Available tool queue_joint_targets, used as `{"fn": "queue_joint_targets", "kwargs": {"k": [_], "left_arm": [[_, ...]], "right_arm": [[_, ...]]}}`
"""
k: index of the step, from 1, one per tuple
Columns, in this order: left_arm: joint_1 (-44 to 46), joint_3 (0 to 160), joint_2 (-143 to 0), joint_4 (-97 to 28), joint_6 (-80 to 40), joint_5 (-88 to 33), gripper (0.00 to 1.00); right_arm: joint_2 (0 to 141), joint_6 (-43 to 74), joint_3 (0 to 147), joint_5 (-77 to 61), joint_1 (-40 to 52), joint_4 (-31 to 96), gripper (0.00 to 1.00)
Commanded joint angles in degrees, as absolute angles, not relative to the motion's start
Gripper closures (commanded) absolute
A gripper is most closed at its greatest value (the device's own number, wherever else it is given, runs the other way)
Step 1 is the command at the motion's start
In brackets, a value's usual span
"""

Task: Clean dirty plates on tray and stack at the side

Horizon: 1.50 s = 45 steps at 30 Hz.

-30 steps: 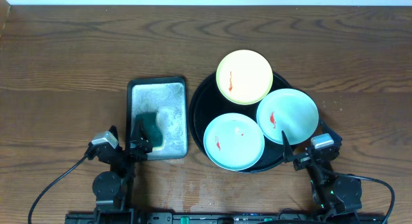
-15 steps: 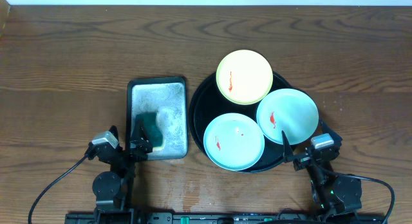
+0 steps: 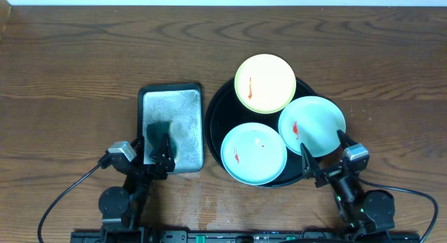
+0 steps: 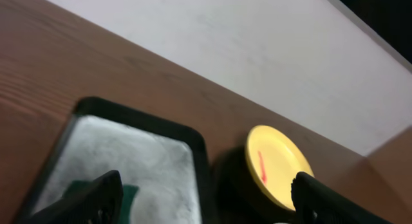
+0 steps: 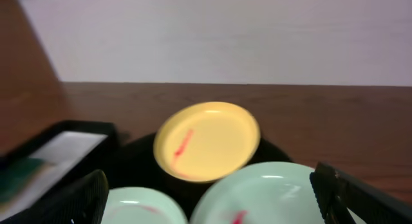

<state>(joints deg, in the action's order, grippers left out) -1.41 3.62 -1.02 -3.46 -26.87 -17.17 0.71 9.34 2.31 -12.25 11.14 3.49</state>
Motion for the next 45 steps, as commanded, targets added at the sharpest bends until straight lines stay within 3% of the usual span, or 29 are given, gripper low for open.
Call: {"fn": "queue_joint_targets", "kwargs": {"k": [1, 5, 13, 17, 23, 26, 31, 37, 45], "left_arm": [[-1.5, 12.2, -3.9, -5.6, -27.5, -20.0, 0.16], [-1.5, 26.0, -15.1, -18.4, -25.1, -20.4, 0.16], [-1.5, 56.1, -44.3, -50.2, -19.7, -21.1, 0.16], [-1.5, 63.7, -54.6, -58.9, -17.9, -18.7, 0.16], [-1.5, 64.1, -63.1, -63.1, -17.7, -20.5, 0.16], [-1.5, 64.0, -67.1, -63.3, -14.3, -18.6, 0.21], [-1.5, 63.2, -74.6, -62.7, -16.4, -7.2, 0.24], [-1.5, 59.3, -85.5, -55.9, -17.0, -7.0, 0.28], [1.5, 58.8, -99.7, -48.2, -19.4, -6.5, 0.5]], "right_arm": [[1.2, 13.2, 10.0, -15.5, 10.2, 6.5, 0.01], [7.9, 12.5, 22.2, -15.6, 10.2, 15.4, 0.01], [34.5, 10.7, 48.8, -17.1, 10.2, 36.3, 0.01], [46.1, 10.7, 56.5, -19.8, 10.2, 40.1, 0.01], [56.3, 10.6, 58.3, -30.7, 10.2, 40.3, 0.01], [59.4, 10.6, 58.3, -34.2, 10.2, 41.2, 0.01], [61.6, 10.6, 58.3, -35.0, 10.2, 42.3, 0.01], [61.6, 10.7, 58.3, -35.0, 10.2, 43.6, 0.01], [61.6, 10.7, 58.3, -35.0, 10.2, 44.1, 0.01]]}}
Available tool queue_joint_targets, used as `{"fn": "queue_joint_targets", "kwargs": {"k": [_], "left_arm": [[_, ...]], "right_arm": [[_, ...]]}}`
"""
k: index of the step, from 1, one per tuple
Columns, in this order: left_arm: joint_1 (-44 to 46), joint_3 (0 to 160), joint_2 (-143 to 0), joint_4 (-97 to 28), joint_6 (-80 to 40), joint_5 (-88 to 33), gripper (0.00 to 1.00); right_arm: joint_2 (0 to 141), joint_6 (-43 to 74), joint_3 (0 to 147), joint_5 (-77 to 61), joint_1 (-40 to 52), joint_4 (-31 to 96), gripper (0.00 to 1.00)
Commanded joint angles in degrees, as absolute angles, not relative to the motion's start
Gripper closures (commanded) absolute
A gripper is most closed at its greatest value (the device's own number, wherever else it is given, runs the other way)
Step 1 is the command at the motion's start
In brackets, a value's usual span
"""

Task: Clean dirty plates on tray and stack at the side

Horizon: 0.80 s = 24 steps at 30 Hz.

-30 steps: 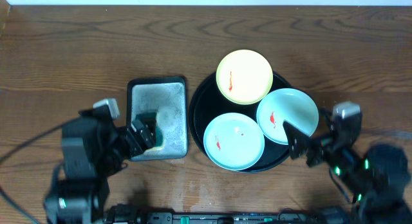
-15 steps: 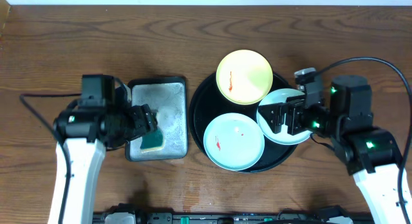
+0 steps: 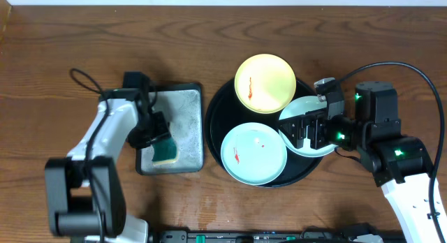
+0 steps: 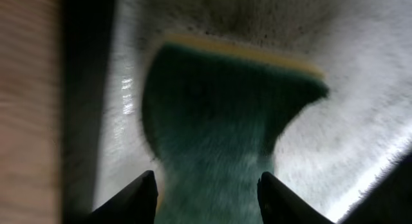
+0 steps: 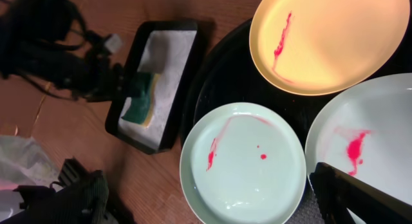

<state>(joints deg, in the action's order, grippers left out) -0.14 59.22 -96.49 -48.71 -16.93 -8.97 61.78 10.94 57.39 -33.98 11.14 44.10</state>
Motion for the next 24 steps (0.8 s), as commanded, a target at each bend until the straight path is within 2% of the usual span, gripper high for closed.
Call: {"fn": "queue_joint_targets", "kwargs": {"k": [1, 5, 6, 7, 14, 18, 24], "left_arm": [[1.9, 58.8, -100.7, -47.9, -20.6, -5.3, 0.53], [3.1, 58.8, -104.6, -45.5, -20.8, -4.9, 0.64], [3.3, 58.8, -105.2, -45.3, -20.8, -5.0, 0.75], [3.5, 58.8, -105.5, -45.2, -20.6, -5.4, 0.91], [3.6, 60.9, -101.9, -48.4, -16.1, -12.1, 0.93], [3.6, 62.5, -95.6, -50.5, -16.1, -12.9, 0.93], [3.6, 62.5, -85.5, -51.9, -16.1, -12.8, 0.92]], "right_arm": [[61.6, 10.7, 58.3, -35.0, 10.2, 44.2, 0.01], [61.6, 10.7, 58.3, -35.0, 10.2, 45.0, 0.01], [61.6, 10.7, 58.3, -35.0, 10.2, 45.0, 0.01], [61.6, 10.7, 58.3, -35.1, 10.2, 45.0, 0.01], [61.7, 10.9, 58.3, -34.7, 10.2, 46.5, 0.03], [62.5, 10.0, 58.3, -30.3, 10.5, 48.5, 0.27], [68.1, 11.1, 58.3, -18.3, 15.2, 56.1, 0.36]]}}
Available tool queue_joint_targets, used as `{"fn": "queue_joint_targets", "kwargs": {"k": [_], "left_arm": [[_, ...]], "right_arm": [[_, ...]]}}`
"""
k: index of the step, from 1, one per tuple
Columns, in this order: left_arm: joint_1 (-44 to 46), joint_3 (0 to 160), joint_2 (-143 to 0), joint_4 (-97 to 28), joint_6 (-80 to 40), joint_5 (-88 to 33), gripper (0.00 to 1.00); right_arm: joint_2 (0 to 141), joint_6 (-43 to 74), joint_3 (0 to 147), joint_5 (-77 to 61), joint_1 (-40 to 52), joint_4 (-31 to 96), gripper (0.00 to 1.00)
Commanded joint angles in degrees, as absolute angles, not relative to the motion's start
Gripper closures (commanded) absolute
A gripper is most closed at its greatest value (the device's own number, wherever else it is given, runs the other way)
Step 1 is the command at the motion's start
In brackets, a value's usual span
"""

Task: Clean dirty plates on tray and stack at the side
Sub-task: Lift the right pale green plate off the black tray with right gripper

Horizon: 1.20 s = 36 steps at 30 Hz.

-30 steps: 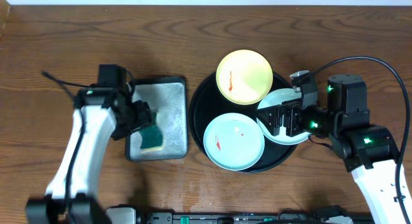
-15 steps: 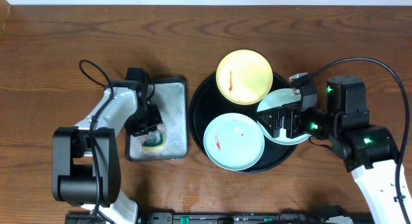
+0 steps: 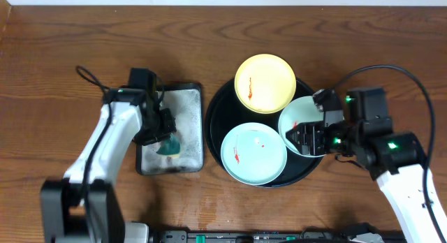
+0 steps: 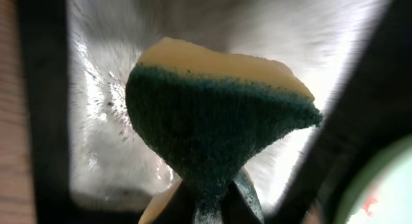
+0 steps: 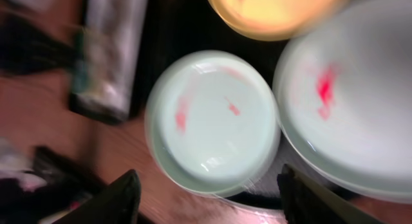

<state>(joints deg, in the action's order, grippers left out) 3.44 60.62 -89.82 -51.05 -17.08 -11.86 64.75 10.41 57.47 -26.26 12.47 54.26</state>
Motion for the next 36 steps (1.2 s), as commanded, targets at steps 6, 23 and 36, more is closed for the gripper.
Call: {"fn": "queue_joint_targets", "kwargs": {"k": [6, 23, 36], "left_arm": [[3.6, 62.5, -81.9, -53.9, -16.1, -12.8, 0.92], [3.6, 62.5, -82.0, -57.4, -15.2, -12.9, 0.92], [3.6, 62.5, -82.0, -57.6, -15.0, -12.9, 0.93]], "right_arm": [[78.4, 17.7, 58.0, -10.8, 21.5, 56.7, 0.41], [101.6, 24.2, 58.0, -8.0, 23.9, 49.0, 0.96], [99.2, 19.7, 58.1, -7.7, 22.4, 42.3, 0.92]]}}
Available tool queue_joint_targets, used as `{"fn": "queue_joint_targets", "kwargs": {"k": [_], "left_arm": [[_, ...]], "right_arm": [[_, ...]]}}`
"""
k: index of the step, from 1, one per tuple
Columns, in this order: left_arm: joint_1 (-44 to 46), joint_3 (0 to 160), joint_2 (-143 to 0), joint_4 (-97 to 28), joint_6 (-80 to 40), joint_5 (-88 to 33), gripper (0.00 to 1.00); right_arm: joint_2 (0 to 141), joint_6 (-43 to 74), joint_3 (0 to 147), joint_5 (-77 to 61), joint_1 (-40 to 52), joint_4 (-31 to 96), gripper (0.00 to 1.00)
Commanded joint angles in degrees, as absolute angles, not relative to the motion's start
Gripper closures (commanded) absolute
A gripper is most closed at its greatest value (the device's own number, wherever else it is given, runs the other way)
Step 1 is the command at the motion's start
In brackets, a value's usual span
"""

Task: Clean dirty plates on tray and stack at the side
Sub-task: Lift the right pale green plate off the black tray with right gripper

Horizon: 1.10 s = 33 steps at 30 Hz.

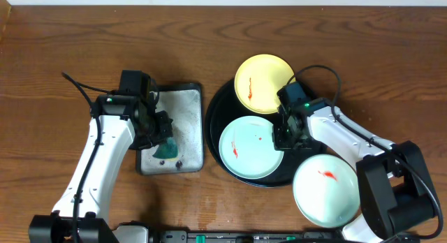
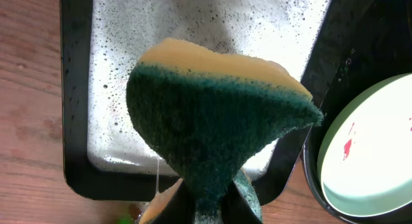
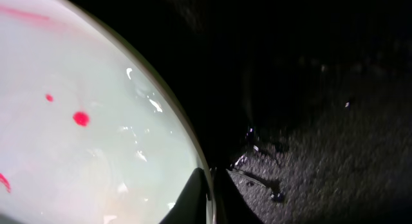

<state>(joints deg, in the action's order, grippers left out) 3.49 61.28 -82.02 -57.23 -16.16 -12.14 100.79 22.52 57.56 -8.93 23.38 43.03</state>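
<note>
Over the soapy rectangular tray (image 1: 183, 107) my left gripper (image 1: 162, 135) is shut on a green-and-yellow sponge (image 2: 212, 134), pinched at its lower end (image 2: 209, 208). On the round black tray (image 1: 216, 114) lie a yellow plate (image 1: 264, 82) and a mint plate (image 1: 244, 152), both streaked red. My right gripper (image 1: 281, 136) is shut on the mint plate's right rim; in the wrist view its fingers (image 3: 210, 192) pinch that rim (image 3: 187, 147). A second mint plate (image 1: 327, 188) with a red smear lies on the table at the front right.
The foam-covered rectangular tray (image 2: 77, 89) sits just left of the round black tray (image 3: 309, 89). Cables trail from both arms across the wooden table (image 1: 70, 47). The mint plate's edge (image 2: 367, 147) shows at the right of the left wrist view.
The right mint plate has gone from the round tray to the table at front right. My right gripper, then open over the plates, is now shut on the middle mint plate's rim. The left still holds the sponge.
Both arms rested at the front, the sponge lay in the soapy tray and three dirty plates sat on the round tray. Then my left gripper was open around the sponge, then shut on it. Now one mint plate lies off the tray and my right grips another.
</note>
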Motion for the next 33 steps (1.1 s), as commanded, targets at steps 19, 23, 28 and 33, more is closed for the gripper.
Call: {"fn": "queue_joint_targets", "kwargs": {"k": [19, 23, 28, 33], "left_arm": [[3.6, 62.5, -82.0, -57.8, -15.0, -12.9, 0.92], [3.6, 62.5, -82.0, -58.0, -15.0, -12.9, 0.92], [3.6, 62.5, -82.0, -58.0, -15.0, -12.9, 0.92], [3.6, 62.5, -82.0, -58.1, -15.0, -12.9, 0.93]], "right_arm": [[77.9, 18.4, 58.9, -8.0, 16.7, 54.6, 0.62], [76.8, 23.4, 58.7, -7.9, 16.3, 61.9, 0.69], [78.1, 29.6, 55.4, -6.5, 20.2, 63.5, 0.69], [81.8, 39.7, 52.4, 2.8, 24.2, 63.2, 0.65]]}}
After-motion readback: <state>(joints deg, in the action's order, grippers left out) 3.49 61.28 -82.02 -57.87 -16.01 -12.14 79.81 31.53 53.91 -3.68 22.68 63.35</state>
